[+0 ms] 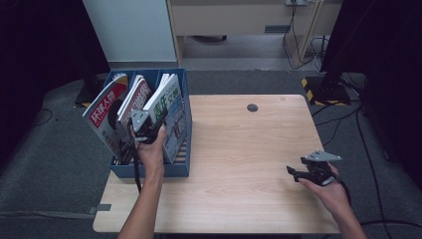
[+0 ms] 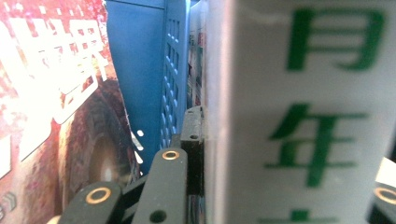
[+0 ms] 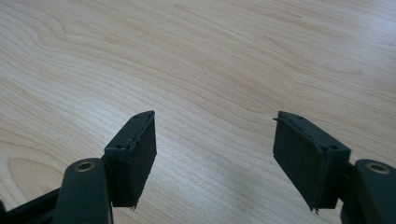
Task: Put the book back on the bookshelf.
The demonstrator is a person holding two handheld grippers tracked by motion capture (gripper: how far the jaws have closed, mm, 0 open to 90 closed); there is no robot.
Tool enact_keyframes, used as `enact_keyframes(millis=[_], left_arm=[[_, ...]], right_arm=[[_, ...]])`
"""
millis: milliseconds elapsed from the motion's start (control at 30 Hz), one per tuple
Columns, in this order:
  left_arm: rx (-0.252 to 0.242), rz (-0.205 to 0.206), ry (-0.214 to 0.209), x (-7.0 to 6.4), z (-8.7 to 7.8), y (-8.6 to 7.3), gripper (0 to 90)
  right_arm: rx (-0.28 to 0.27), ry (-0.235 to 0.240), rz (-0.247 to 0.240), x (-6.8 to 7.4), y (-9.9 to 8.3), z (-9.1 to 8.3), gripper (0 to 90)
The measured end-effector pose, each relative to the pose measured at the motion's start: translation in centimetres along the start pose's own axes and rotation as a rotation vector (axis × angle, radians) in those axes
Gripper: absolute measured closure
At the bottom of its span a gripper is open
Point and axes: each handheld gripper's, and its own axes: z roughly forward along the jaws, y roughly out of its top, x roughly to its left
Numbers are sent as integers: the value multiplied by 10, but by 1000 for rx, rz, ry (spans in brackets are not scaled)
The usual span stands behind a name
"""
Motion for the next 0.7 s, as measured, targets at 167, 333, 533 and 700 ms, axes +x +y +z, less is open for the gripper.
enact_keyframes(millis=[167, 333, 533, 700], left_arm=[[10, -1, 18, 0, -3, -3, 731], [20, 9, 22, -1, -6, -4, 725], [28, 15, 21, -1, -9, -4, 719], [29, 9, 16, -1, -9, -4, 717]], right_arm=[[0, -2, -4, -1, -1, 0, 304], [0, -2, -1, 0, -1, 0, 304], [9, 2, 0, 1, -1, 1, 298], [15, 6, -2, 1, -1, 2, 284]])
